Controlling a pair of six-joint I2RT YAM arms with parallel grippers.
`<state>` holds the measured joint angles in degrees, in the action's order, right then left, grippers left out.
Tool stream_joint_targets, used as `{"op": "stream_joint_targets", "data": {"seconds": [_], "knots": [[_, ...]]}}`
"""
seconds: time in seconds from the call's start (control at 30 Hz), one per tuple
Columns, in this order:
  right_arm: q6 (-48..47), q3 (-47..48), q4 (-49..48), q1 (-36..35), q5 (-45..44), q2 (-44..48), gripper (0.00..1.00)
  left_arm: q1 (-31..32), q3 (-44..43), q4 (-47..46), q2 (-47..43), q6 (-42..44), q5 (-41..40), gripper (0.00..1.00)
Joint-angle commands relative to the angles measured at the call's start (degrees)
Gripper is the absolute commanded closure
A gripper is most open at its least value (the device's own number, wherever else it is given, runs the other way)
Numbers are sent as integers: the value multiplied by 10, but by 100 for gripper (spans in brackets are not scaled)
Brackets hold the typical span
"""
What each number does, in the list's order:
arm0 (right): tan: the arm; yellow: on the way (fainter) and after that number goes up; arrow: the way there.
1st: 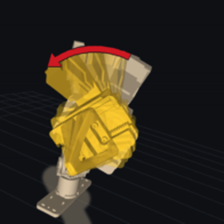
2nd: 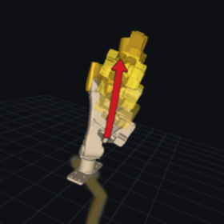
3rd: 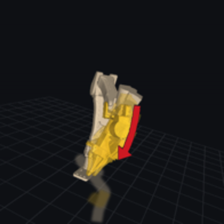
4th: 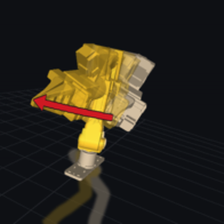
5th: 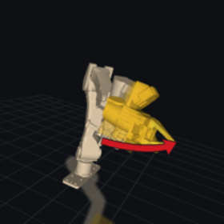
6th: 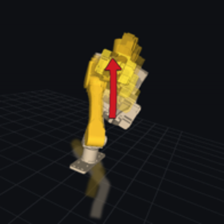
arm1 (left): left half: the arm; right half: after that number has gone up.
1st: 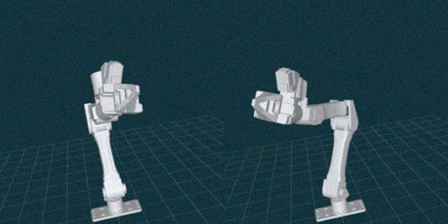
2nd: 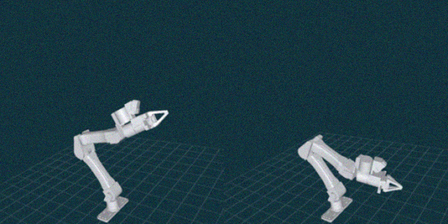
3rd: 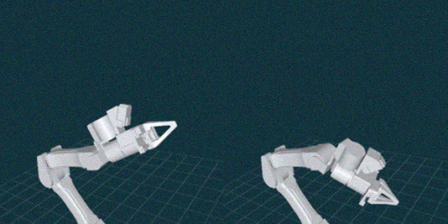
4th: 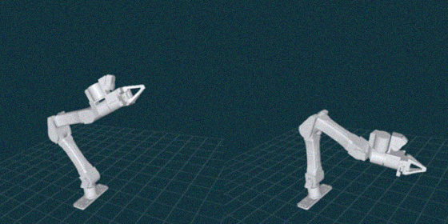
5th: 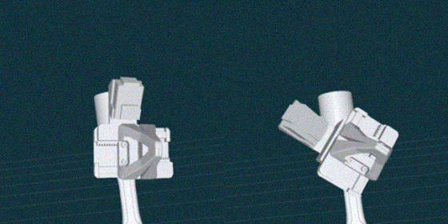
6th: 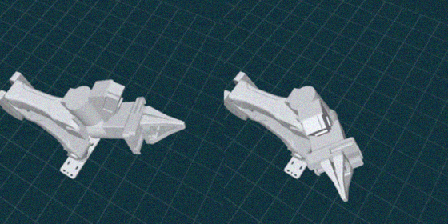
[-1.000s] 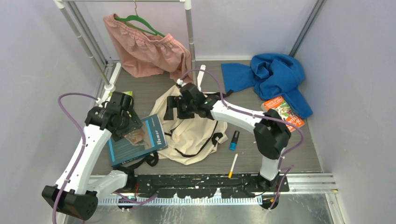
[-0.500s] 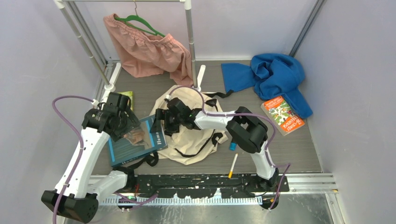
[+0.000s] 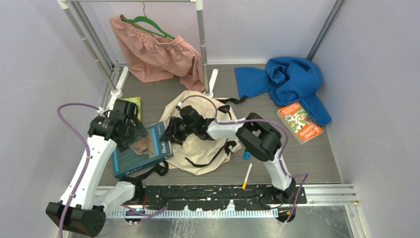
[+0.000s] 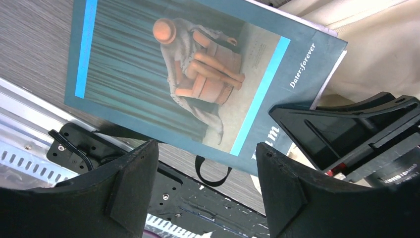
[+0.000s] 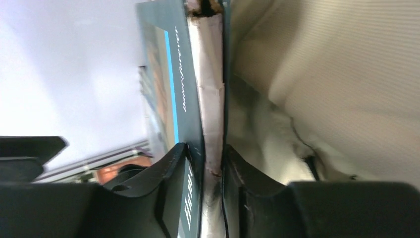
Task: Pack the student bag
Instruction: Pick up the book from the center of the board, then place the book in the student bag.
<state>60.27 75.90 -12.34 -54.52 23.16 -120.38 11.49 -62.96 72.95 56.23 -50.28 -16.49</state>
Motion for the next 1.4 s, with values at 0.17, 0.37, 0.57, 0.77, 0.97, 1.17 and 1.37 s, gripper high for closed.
{"op": "stream_joint_targets", "data": {"seconds": [0.17, 0.37, 0.57, 0.77, 0.97, 1.17, 1.37], "knots": [[62, -54, -81, 20, 57, 145, 87, -4, -70, -16, 2, 57, -25, 28], [-66, -127, 118, 76, -12, 339, 99, -4, -116, -44, 6, 125, 6, 28], [-150, -173, 334, 186, -91, 523, 99, 5, -93, -118, 6, 176, 143, 34], [-207, -127, 589, 247, -300, 669, 99, 226, -135, -93, 70, 191, 7, 30], [-185, -62, 662, 248, -522, 785, 99, 401, -150, -166, 148, 184, 5, 25], [-175, -42, 660, 249, -625, 818, 99, 529, -184, -237, 239, 196, 15, 13], [-188, -24, 677, 248, -661, 809, 99, 570, -226, -259, 360, 186, -31, 10]]}}
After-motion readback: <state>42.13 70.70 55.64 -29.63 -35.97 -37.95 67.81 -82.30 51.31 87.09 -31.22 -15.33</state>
